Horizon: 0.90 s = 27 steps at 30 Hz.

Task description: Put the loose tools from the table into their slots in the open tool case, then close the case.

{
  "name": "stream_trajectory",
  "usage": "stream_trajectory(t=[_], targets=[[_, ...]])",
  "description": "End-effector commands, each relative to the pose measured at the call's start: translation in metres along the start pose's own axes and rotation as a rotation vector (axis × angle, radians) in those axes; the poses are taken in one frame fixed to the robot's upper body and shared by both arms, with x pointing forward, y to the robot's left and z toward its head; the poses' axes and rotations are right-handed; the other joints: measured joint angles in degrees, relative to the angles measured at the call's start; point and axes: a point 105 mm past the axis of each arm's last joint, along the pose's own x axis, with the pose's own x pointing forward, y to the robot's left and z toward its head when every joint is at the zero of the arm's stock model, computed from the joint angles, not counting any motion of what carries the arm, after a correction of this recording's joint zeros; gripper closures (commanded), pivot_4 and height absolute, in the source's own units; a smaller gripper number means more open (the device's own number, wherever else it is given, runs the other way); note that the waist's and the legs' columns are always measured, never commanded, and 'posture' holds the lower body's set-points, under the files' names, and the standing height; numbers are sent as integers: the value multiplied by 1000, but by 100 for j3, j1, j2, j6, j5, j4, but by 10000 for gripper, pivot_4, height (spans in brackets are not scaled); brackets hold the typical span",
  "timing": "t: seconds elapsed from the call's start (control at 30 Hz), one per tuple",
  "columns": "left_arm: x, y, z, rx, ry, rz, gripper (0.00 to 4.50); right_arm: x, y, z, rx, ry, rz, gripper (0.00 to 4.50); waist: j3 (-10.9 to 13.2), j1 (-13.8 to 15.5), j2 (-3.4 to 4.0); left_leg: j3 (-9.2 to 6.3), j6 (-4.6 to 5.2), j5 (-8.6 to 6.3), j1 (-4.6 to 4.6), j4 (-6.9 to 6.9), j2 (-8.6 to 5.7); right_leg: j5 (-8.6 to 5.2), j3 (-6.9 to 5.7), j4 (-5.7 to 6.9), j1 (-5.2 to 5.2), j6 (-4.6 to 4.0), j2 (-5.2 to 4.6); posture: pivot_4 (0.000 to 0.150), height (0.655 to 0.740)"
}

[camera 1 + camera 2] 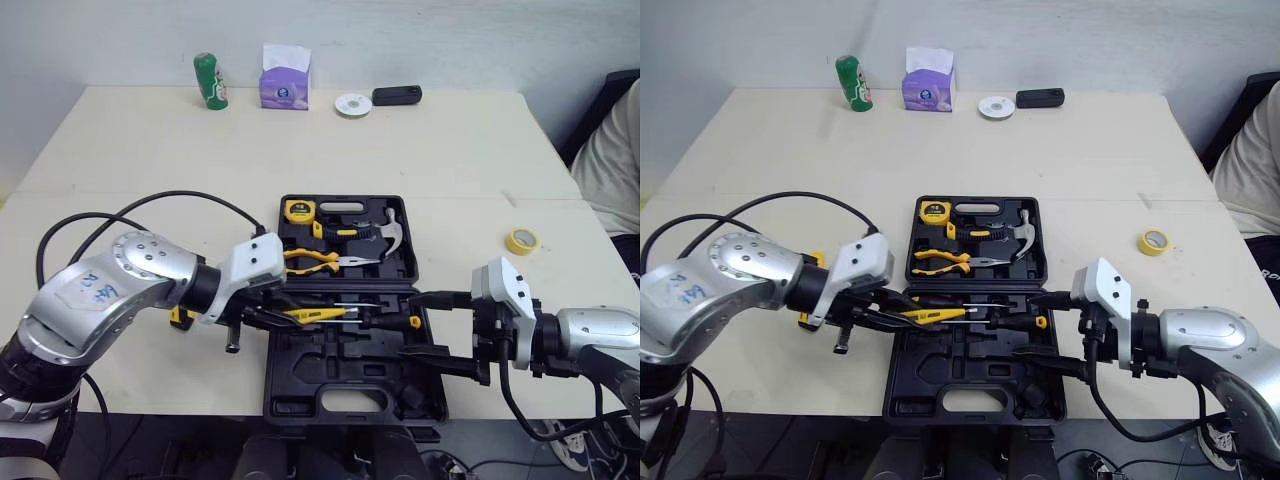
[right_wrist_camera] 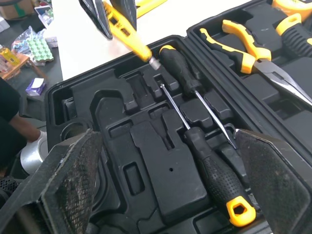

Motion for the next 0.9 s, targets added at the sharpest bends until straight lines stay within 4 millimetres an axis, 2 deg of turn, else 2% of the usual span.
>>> stream_trajectory(t=[0.03, 0.2, 0.5, 0.67, 0.9], targets=[[11, 0, 0, 42, 53, -57, 39631, -1, 10, 4, -53, 13, 11, 0, 0, 7, 0, 0, 1, 1, -1, 0, -2, 0, 0, -1, 0, 0, 0, 1500, 7278], [25, 12, -8, -15, 118, -27, 39631, 0, 14, 1, -41, 12, -1, 0, 1, 24, -2, -2, 9, 5, -4, 2, -5, 1, 0, -1, 0, 3, 0, 1500, 7278], [38, 17, -15, -63, 187, -19, 39631, 0, 15, -5, -20, 25, -16, 0, 1, 6, -3, -3, 14, 10, -4, 6, -5, 1, 1, 4, 1, 3, -1, 1500, 7278], [42, 22, -16, -34, 192, 0, 39631, 3, 10, -11, 6, 34, -28, 0, 1, -1, -3, -5, 13, 12, -3, 6, -5, 2, 1, 6, 1, 3, -1, 1500, 7278], [49, 17, -12, 63, 162, -25, 39631, 4, 9, -12, 10, 31, -30, 0, 1, 6, -3, -7, 15, 14, -3, 8, -6, 2, 0, 6, 4, 3, -2, 1500, 7278]])
